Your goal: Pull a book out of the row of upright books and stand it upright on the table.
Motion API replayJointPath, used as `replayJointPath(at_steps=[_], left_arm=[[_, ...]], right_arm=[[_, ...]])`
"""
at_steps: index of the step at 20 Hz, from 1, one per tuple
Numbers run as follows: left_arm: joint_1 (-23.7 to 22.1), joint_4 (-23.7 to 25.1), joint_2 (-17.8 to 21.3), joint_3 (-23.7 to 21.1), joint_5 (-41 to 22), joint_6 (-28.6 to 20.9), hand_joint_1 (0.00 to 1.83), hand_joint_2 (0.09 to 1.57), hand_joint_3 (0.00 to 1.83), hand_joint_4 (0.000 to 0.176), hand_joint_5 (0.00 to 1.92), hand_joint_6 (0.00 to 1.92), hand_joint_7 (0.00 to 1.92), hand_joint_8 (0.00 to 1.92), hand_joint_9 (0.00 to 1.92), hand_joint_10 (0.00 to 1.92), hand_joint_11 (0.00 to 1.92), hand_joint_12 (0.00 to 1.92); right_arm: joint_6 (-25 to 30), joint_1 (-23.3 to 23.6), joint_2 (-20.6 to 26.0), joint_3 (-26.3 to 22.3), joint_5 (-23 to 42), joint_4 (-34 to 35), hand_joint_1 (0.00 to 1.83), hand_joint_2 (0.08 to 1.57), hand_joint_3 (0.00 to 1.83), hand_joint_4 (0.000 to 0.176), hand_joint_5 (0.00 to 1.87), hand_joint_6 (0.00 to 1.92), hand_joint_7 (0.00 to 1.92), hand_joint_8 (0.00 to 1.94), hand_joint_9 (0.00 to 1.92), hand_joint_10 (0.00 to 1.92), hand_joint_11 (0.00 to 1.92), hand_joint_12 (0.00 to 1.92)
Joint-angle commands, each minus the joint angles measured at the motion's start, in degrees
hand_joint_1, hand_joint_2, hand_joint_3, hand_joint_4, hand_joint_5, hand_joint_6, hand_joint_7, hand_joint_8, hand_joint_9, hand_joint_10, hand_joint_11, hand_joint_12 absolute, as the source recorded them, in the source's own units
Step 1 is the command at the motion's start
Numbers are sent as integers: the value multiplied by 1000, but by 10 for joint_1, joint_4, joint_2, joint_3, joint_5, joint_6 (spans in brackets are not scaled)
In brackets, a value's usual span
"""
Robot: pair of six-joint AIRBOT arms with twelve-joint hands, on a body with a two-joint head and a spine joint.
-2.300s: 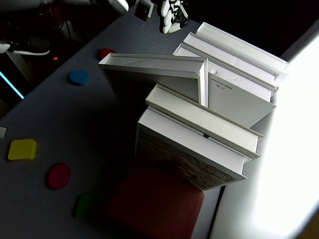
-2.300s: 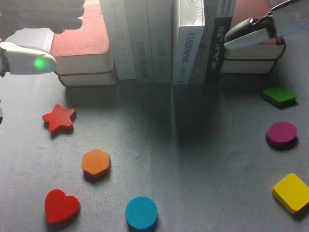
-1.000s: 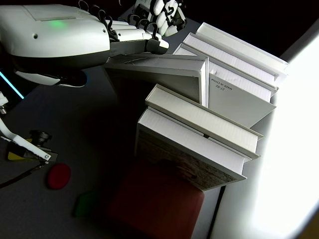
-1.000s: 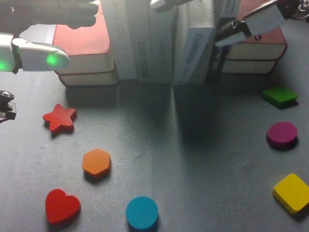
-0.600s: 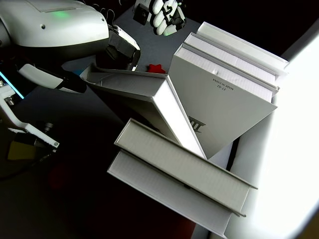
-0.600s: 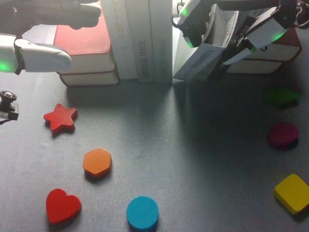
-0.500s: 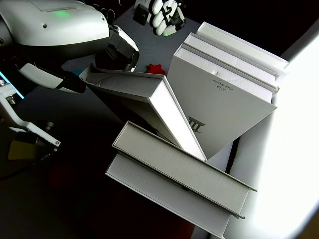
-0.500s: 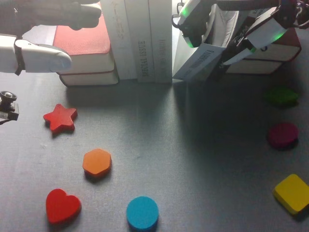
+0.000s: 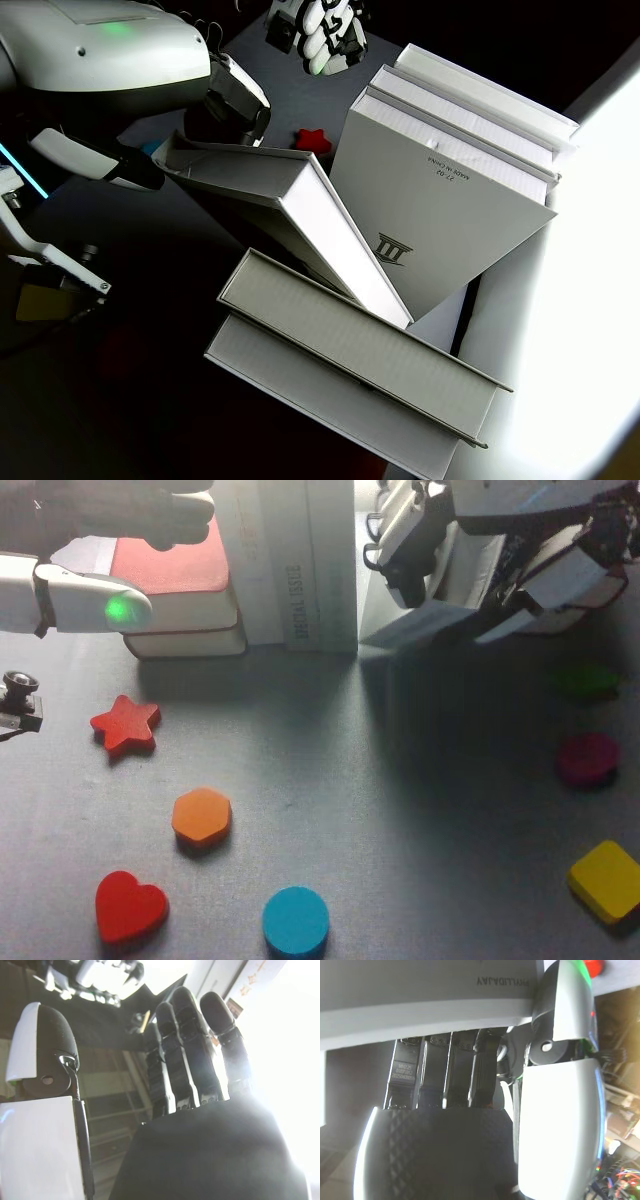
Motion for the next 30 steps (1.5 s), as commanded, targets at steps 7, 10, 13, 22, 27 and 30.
replayJointPath(at_steps=[7,10,13,22,27,30], left_arm=[[-2,-40,1,-3,-56,-5,1083,971,0,18,545,6,666,9,656,24,130,1526],[-2,-40,1,-3,-56,-5,1070,965,0,29,544,6,695,15,687,36,201,1515],[-2,-39,1,-3,-56,-5,1080,951,0,28,553,9,688,9,685,33,212,1512],[-2,-40,0,-3,-56,-5,1071,956,1,32,515,4,683,4,693,21,213,1442],[-1,-42,-2,-2,-55,-5,1056,926,0,0,560,15,660,7,704,23,238,1505],[-6,-42,-5,0,-54,-5,1080,927,0,0,577,11,693,7,733,27,283,1379]], right_arm=[[-1,27,29,-33,30,65,1379,1122,0,0,957,695,941,1073,935,1360,825,1559],[-4,33,40,-46,40,69,1381,1113,0,0,974,691,959,1037,951,1333,826,1557],[-6,42,43,-51,44,69,1381,1113,0,0,974,691,959,1037,951,1333,826,1556],[-6,58,68,-77,62,72,1379,1122,0,0,956,695,940,1076,934,1362,825,1558],[3,51,74,-86,74,76,1377,1133,0,0,944,680,920,1113,916,1388,823,1553],[2,14,67,-82,83,106,1376,1133,0,0,942,682,918,1116,915,1390,822,1554]])
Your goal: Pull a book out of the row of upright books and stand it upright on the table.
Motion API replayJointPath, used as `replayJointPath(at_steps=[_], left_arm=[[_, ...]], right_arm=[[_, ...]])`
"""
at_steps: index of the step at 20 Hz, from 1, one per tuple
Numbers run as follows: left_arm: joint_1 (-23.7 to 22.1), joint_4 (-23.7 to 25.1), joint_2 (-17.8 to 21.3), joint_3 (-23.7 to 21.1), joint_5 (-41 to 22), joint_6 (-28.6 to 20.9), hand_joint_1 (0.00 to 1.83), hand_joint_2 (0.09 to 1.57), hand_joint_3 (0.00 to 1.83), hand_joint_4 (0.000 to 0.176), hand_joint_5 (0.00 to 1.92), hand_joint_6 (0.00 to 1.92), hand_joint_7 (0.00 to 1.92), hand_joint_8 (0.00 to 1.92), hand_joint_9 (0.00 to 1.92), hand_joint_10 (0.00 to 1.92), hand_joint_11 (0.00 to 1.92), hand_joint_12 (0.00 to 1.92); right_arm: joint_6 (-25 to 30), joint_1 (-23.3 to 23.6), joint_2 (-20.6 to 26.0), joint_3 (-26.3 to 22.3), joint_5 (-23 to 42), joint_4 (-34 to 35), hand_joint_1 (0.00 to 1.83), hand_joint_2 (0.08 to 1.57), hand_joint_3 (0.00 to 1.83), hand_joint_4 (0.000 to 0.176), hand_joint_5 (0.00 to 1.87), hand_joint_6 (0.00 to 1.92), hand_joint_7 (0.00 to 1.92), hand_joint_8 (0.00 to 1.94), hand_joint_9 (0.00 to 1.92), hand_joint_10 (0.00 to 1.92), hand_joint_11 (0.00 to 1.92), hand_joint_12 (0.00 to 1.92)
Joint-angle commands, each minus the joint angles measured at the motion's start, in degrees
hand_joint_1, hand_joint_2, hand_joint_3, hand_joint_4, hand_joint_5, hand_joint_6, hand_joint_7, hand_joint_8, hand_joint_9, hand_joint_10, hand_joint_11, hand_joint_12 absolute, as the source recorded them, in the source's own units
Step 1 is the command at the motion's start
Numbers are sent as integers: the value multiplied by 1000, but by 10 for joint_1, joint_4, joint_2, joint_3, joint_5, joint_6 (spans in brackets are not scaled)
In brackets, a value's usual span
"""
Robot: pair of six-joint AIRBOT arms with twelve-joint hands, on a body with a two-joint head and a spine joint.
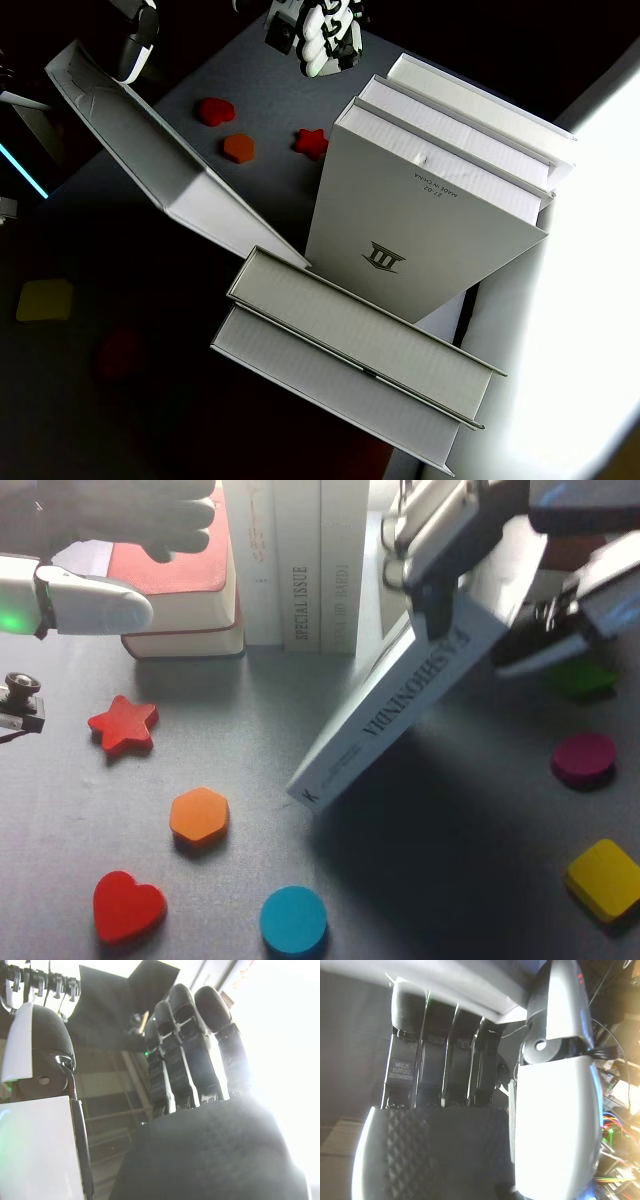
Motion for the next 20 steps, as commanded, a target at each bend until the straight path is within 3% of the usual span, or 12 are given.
replayJointPath(at_steps=[1,2,3,5,6,8,9,15,17,18,19,20], left_arm=[[-7,-39,-4,2,-57,-5,1091,929,0,0,579,10,700,9,738,28,289,1374],[-6,-39,-4,2,-57,-5,1099,933,1,0,584,11,700,8,746,31,295,1375],[-6,-39,-3,2,-57,-5,1086,933,1,0,582,10,696,5,734,25,283,1371],[-8,-39,-3,2,-59,-5,1068,932,1,0,575,5,683,0,723,18,266,1387],[-8,-38,-3,2,-59,-5,1086,926,0,0,572,2,667,0,709,11,249,1426],[-9,-38,-6,3,-59,-5,1102,920,0,0,567,0,680,5,703,8,219,1486],[-11,-37,-7,4,-59,-5,1123,912,0,0,566,0,680,4,698,5,208,1493],[-12,-37,-9,5,-60,-5,1109,915,0,0,582,3,681,2,705,6,224,1462],[-12,-37,-9,5,-60,-5,1121,911,0,0,587,4,695,5,711,8,260,1452],[-12,-37,-9,5,-59,-5,1104,915,0,0,587,3,692,2,716,9,279,1427],[-12,-37,-9,5,-59,-5,1106,922,3,0,586,2,679,0,711,6,260,1410],[-12,-37,-9,5,-59,-5,1101,923,3,0,580,0,678,0,713,7,259,1410]], right_arm=[[-4,-2,-4,3,7,48,1379,1122,0,0,956,695,940,1076,934,1362,825,1558],[-5,-3,-6,5,7,49,1382,1107,0,0,988,680,970,1015,962,1316,828,1556],[-5,-2,-8,9,7,49,1376,1133,0,0,942,682,918,1116,915,1390,822,1554],[-6,8,-12,16,3,46,1383,1103,0,0,995,674,977,1003,967,1307,830,1553],[-8,11,-13,18,0,45,1377,1133,0,0,944,680,920,1113,916,1388,823,1553],[-9,13,-16,24,-4,47,1382,1107,0,0,988,680,971,1015,962,1316,828,1556],[-9,13,-17,25,-5,48,1376,1133,0,0,942,682,918,1116,915,1390,822,1554],[-9,-2,-40,45,-8,61,1376,1133,0,0,942,682,918,1116,915,1390,822,1554],[-9,-2,-42,45,-6,63,1382,1107,0,0,988,680,970,1015,962,1316,828,1556],[-9,-2,-43,45,-6,63,1376,1133,0,0,942,682,918,1116,915,1390,822,1554],[-9,-4,-43,45,-6,63,1383,1103,0,0,995,674,977,1003,967,1307,830,1553],[-9,-4,-43,45,-6,63,1377,1133,0,0,944,680,920,1113,916,1388,823,1553]])
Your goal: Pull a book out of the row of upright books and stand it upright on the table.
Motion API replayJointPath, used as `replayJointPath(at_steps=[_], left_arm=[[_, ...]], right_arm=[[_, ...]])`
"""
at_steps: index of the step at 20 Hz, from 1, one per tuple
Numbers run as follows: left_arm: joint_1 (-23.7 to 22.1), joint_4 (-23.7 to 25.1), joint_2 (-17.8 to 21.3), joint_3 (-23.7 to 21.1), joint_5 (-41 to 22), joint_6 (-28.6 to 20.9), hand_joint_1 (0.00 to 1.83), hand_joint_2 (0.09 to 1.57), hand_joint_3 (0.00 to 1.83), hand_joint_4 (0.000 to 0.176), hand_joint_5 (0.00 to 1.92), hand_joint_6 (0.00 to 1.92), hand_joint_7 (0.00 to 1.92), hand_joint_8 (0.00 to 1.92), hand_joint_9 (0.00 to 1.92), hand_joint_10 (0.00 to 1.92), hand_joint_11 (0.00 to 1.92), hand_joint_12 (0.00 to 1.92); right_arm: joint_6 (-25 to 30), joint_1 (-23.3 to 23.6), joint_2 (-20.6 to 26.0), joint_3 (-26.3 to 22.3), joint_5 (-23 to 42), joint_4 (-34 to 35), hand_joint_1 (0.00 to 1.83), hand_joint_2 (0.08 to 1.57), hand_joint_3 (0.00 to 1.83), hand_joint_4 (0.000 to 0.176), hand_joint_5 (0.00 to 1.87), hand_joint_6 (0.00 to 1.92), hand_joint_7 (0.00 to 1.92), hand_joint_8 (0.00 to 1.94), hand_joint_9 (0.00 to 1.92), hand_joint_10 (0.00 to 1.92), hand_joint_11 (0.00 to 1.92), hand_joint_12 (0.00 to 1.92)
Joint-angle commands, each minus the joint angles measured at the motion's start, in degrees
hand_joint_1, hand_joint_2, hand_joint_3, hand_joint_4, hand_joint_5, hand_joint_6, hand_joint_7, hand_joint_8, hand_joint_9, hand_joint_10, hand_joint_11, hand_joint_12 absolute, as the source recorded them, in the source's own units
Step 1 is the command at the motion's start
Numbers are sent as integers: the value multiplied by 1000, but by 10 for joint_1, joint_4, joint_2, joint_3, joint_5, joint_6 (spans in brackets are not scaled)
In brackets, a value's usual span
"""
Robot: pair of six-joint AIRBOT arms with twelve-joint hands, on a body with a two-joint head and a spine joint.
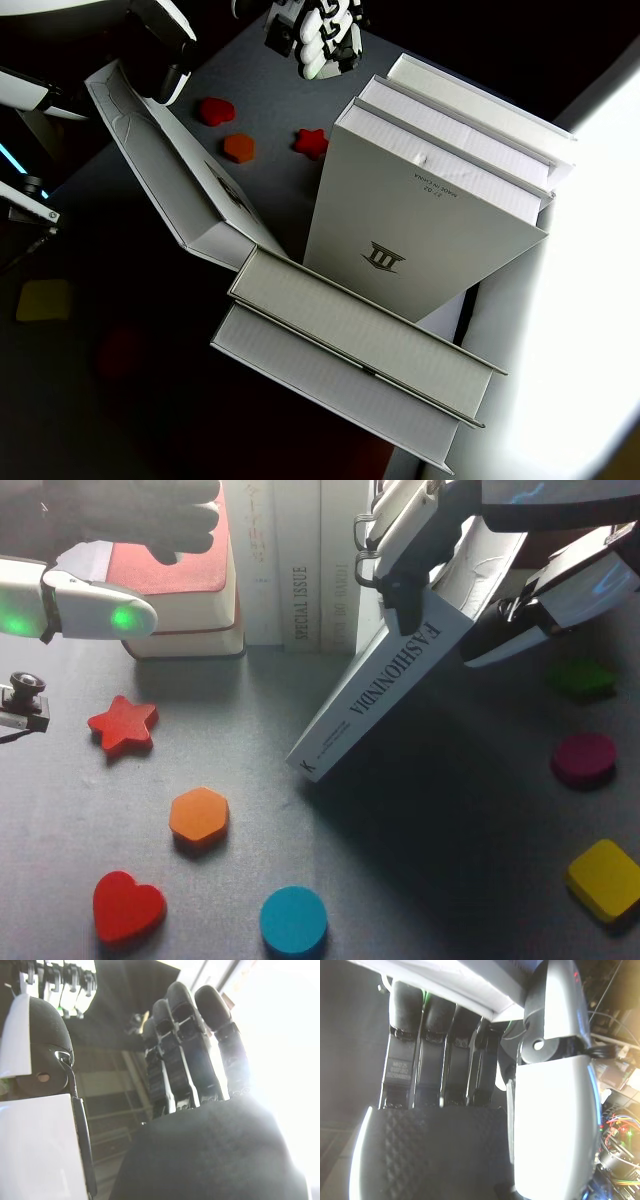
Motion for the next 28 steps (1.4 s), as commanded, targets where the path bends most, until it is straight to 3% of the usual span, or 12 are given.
replayJointPath(at_steps=[1,3,5,9,11,15,22,24,25,26,27,28], left_arm=[[-10,-37,-3,1,-59,-6,1100,922,2,0,580,0,681,2,714,7,260,1411],[-10,-37,-3,1,-59,-6,1121,920,1,0,598,8,701,9,725,11,263,1413],[-10,-37,-3,1,-59,-6,1128,912,0,0,587,2,678,0,713,5,256,1433],[-8,-37,-3,1,-60,-6,1128,921,2,0,577,0,680,0,712,3,245,1403],[-8,-37,-3,1,-60,-6,1117,920,1,0,573,0,673,0,706,0,244,1393],[-6,-38,-3,1,-60,-6,1127,917,1,0,567,1,655,0,713,5,251,1383],[-6,-38,-3,1,-60,-6,1085,888,0,0,507,0,568,0,611,0,95,1461],[-4,-41,-3,0,-63,-6,1022,850,0,26,298,0,340,0,402,0,7,1395],[-4,-43,-3,1,-64,-6,957,820,0,32,132,0,148,0,198,1,1,1200],[-2,-45,-3,2,-65,-6,930,783,0,59,26,0,29,0,41,0,0,932],[1,-48,-4,4,-66,-6,930,783,0,59,26,0,29,0,41,0,0,932],[5,-52,-5,6,-73,-6,828,669,0,125,0,0,0,0,1,0,0,279]], right_arm=[[1,2,-2,2,5,45,1379,1122,0,0,956,695,940,1075,935,1361,825,1558],[1,0,-4,4,5,45,1372,1147,0,0,928,675,887,1168,889,1428,821,1560],[1,-1,-4,4,5,44,1382,1108,0,0,986,682,968,1019,960,1319,827,1558],[-8,0,-2,2,3,42,1376,1133,0,0,942,682,918,1116,915,1390,822,1554],[-12,0,0,-1,2,42,1383,1103,0,0,995,674,977,1003,967,1307,830,1553],[-12,1,4,-4,2,39,1377,1133,0,0,944,680,920,1113,916,1388,823,1553],[-13,2,9,-1,-10,29,1381,1113,0,0,974,691,959,1037,951,1333,826,1557],[-13,-5,12,4,-20,25,1377,1133,0,0,944,680,920,1113,916,1388,823,1553],[-13,-10,10,9,-30,22,1381,1113,0,0,975,691,959,1037,951,1333,826,1556],[-13,-13,8,13,-37,17,1045,952,0,0,409,336,505,418,476,701,208,1440],[-11,-19,4,22,-43,13,1045,952,0,0,409,336,505,418,476,701,208,1440],[-11,-27,1,29,-45,15,986,807,0,99,38,21,101,22,111,120,7,830]])
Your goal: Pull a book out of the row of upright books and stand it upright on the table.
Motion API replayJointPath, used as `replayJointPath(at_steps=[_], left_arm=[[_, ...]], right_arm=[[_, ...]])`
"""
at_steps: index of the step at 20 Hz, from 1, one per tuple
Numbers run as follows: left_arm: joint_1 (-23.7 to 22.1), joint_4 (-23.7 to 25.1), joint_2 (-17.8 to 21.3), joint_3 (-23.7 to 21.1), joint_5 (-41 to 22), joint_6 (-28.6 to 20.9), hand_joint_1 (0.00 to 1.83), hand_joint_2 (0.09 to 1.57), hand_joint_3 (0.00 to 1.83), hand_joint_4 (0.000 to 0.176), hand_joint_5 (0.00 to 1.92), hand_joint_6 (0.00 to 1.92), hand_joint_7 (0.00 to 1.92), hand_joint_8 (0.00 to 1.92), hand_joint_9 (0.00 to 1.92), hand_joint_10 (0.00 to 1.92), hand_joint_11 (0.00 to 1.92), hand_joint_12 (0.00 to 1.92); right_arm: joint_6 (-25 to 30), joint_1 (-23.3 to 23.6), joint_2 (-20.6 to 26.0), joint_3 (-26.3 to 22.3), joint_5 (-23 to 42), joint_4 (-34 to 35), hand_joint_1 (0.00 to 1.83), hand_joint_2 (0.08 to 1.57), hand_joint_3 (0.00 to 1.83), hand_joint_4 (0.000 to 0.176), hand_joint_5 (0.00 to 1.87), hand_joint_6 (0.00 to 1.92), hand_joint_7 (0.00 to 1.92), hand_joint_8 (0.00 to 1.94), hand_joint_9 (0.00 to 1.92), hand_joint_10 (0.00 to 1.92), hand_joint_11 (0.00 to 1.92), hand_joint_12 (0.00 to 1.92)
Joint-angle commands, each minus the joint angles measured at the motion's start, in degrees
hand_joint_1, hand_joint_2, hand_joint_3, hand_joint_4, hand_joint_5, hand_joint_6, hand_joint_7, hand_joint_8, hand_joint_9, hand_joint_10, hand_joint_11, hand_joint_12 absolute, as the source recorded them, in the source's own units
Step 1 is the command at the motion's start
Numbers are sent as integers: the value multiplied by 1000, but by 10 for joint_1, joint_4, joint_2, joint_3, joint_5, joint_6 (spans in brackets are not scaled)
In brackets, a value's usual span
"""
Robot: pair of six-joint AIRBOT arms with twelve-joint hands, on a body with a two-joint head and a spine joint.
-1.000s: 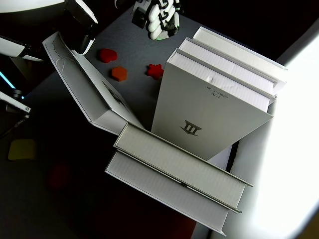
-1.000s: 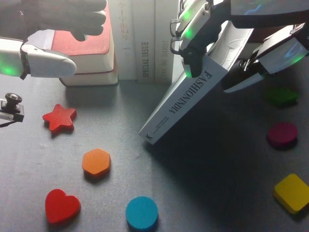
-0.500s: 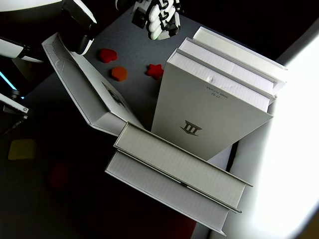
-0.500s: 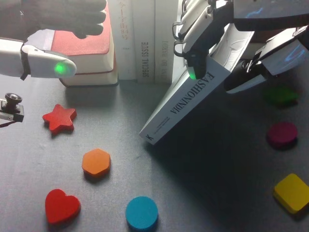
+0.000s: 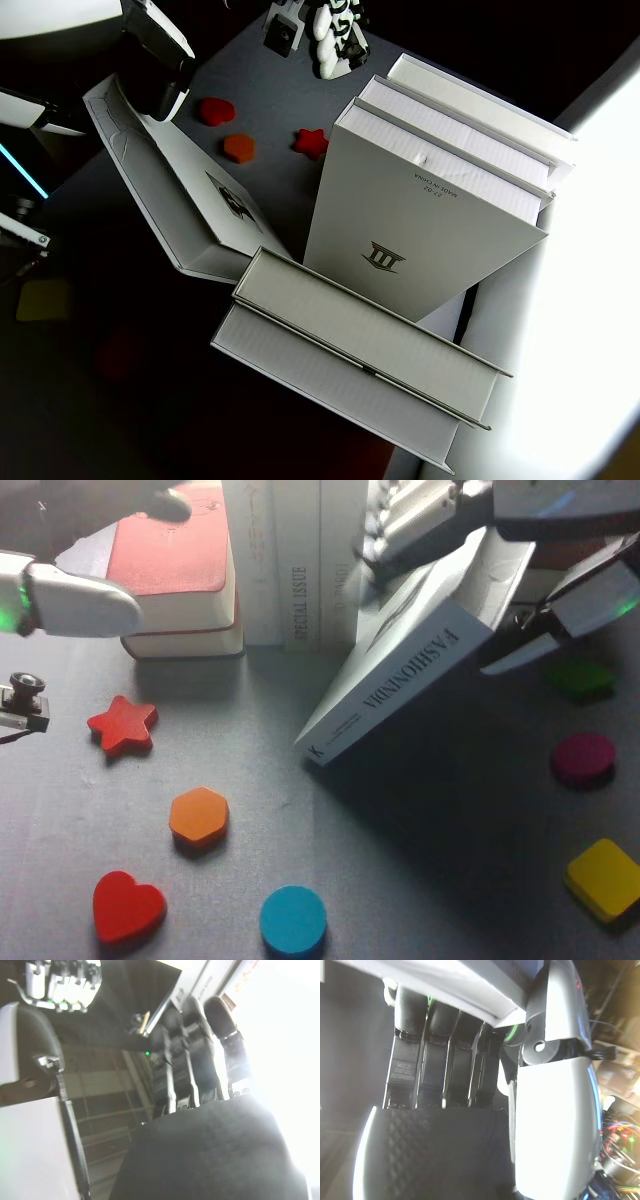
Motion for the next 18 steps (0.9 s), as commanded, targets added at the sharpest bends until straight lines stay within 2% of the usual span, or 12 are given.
replayJointPath(at_steps=[1,2,3,4,5,6,9,11,12,13,14,18], left_arm=[[-2,-39,-3,2,-69,-5,824,655,0,127,0,0,0,0,0,0,0,137],[0,-41,-7,5,-74,-5,811,668,0,126,0,0,0,0,0,0,0,177],[4,-45,-13,9,-79,-5,789,676,0,135,0,0,0,0,0,0,0,235],[7,-47,-18,14,-82,-5,774,705,6,142,0,0,0,0,0,0,0,188],[8,-47,-19,16,-80,-5,774,698,1,147,0,0,0,0,0,0,0,259],[9,-47,-19,16,-79,-5,791,704,2,143,0,0,0,0,0,0,0,336],[10,-47,-20,17,-83,-5,772,711,2,154,0,0,0,0,0,0,0,504],[10,-47,-25,21,-84,-5,773,701,0,164,0,0,0,0,0,0,0,208],[9,-48,-25,21,-85,-5,767,695,0,155,0,0,0,0,0,0,0,168],[9,-48,-24,21,-84,-5,753,688,0,124,0,0,0,0,0,0,0,227],[9,-48,-21,20,-84,-5,744,676,0,140,0,0,0,0,0,0,0,241],[14,-52,-14,14,-83,-5,783,692,1,176,0,0,0,0,0,0,0,205]], right_arm=[[-2,3,0,3,0,46,889,773,0,103,7,3,19,4,84,62,1,1063],[-2,-5,-1,6,3,54,803,791,0,137,1,0,3,0,49,36,0,1111],[-2,-13,-4,9,10,62,764,791,0,89,0,0,0,0,58,27,0,901],[-1,-19,-4,9,12,61,769,787,0,102,0,0,0,0,11,5,0,819],[-1,-20,-6,9,13,57,812,783,0,152,0,0,0,0,1,0,0,597],[-1,-19,-7,9,13,56,819,769,0,162,0,0,0,0,0,0,0,616],[-1,-14,-4,7,20,59,668,817,4,118,0,0,0,0,0,0,0,225],[-1,-14,7,0,33,58,648,824,0,109,0,0,0,0,0,0,0,796],[-1,-14,14,-6,34,58,721,804,0,97,0,0,0,0,0,0,0,855],[3,-14,24,-15,40,58,696,793,0,117,0,0,0,0,0,0,0,869],[15,-14,30,-21,53,58,671,793,0,164,0,0,0,0,0,0,0,569],[17,17,57,-50,64,39,562,860,8,170,0,0,0,0,0,0,16,14]])
